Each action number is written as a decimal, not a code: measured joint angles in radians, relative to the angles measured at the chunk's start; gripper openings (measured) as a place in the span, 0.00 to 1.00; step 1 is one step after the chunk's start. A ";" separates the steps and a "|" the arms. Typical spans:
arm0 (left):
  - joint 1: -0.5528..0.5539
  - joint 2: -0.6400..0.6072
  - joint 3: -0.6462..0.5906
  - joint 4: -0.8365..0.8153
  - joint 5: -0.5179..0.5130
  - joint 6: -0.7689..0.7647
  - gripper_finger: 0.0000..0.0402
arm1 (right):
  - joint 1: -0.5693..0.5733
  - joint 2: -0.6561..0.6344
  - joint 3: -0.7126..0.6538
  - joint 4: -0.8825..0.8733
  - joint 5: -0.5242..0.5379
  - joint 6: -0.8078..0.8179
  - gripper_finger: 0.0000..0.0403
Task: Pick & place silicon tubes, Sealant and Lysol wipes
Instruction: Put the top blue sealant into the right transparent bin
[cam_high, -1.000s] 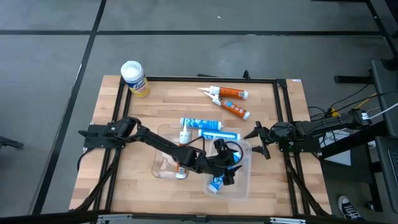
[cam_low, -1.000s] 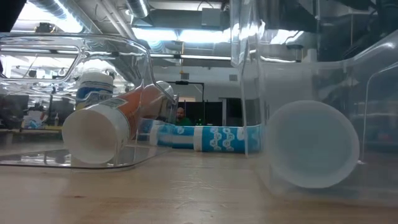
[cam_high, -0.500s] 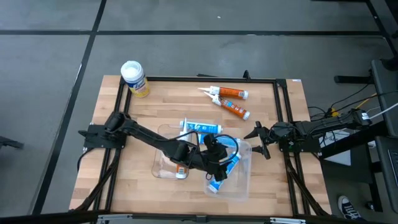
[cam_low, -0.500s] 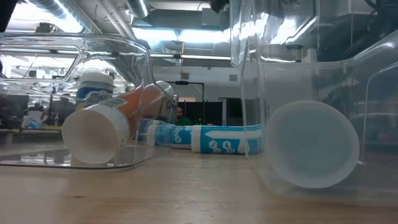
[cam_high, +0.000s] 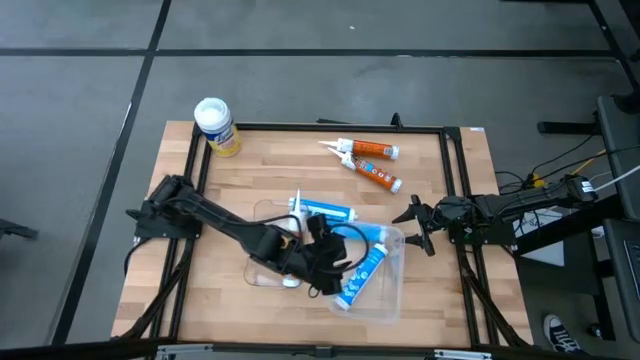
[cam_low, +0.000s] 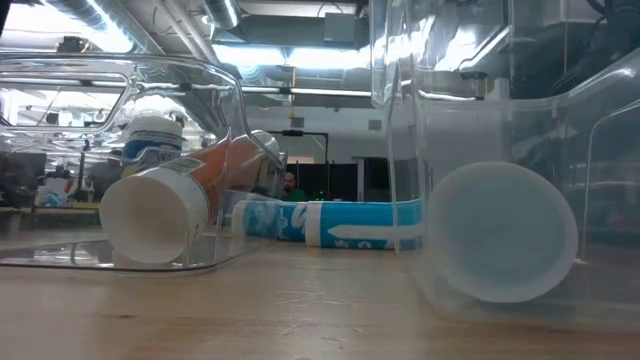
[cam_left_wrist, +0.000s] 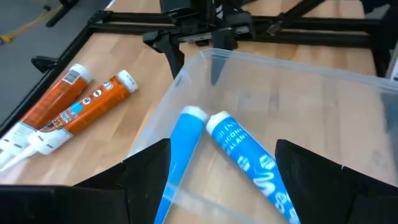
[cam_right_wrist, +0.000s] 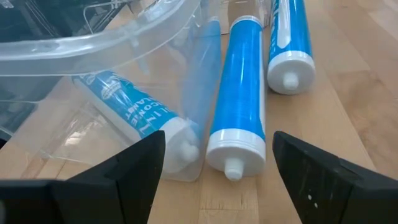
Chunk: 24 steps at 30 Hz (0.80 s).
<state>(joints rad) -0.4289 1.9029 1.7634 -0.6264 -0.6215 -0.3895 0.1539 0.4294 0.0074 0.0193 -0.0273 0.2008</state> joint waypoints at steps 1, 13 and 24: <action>-0.006 -0.005 0.000 -0.011 -0.010 0.000 0.70 | 0.000 0.000 0.000 0.000 0.000 0.000 0.74; 0.019 -0.015 -0.001 -0.025 -0.016 0.097 0.70 | 0.000 0.000 0.000 0.000 0.000 0.000 0.74; 0.172 -0.037 0.000 -0.025 -0.008 0.199 0.70 | 0.000 0.000 0.000 0.000 0.000 0.000 0.74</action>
<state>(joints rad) -0.2573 1.8660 1.7630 -0.6517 -0.6297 -0.1905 0.1538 0.4294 0.0074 0.0193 -0.0273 0.2008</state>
